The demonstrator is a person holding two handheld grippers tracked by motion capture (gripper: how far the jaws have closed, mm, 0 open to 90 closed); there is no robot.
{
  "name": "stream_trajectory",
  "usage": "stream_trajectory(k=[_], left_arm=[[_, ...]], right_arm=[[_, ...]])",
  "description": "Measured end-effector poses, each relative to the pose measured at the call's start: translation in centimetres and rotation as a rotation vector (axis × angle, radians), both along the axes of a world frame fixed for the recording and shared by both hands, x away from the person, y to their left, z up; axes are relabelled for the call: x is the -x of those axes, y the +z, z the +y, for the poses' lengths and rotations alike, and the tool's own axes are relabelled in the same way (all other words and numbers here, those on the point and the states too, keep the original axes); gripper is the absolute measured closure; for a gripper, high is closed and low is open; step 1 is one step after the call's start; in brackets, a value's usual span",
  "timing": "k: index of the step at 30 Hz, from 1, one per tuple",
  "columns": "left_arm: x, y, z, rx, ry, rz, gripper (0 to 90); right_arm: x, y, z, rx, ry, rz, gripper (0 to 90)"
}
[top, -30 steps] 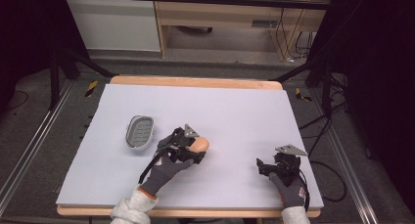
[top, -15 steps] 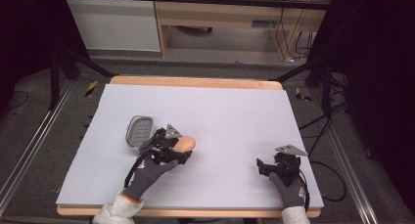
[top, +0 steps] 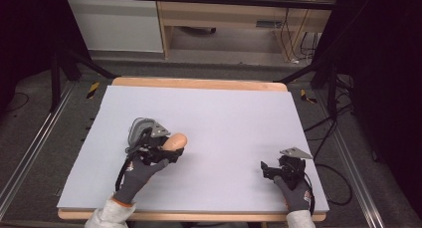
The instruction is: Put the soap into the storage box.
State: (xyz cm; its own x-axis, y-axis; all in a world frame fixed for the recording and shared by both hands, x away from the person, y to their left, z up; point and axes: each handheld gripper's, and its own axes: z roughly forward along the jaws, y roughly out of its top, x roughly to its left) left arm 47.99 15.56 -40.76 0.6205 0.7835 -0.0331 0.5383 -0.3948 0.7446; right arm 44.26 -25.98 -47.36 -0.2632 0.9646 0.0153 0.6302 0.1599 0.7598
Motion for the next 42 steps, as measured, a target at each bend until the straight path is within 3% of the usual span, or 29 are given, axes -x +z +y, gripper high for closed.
stream_trajectory(k=[16,25,33,42], left_arm=[[-1.6,1.2,3.4,0.041,0.115,-0.028,31.5],[-3.0,1.6,5.2,0.04,0.168,-0.032,31.5],[-4.3,0.9,6.2,0.035,0.223,-0.016,31.6],[-4.7,-0.2,7.4,0.023,0.263,0.011,31.6]], right_arm=[[-0.1,0.0,0.1,0.003,0.007,-0.004,5.3],[-0.1,0.0,0.0,0.006,0.002,0.0,5.2],[-0.1,-0.1,0.1,0.011,0.006,-0.001,5.2],[-0.1,-0.1,0.1,0.009,0.008,0.001,5.2]])
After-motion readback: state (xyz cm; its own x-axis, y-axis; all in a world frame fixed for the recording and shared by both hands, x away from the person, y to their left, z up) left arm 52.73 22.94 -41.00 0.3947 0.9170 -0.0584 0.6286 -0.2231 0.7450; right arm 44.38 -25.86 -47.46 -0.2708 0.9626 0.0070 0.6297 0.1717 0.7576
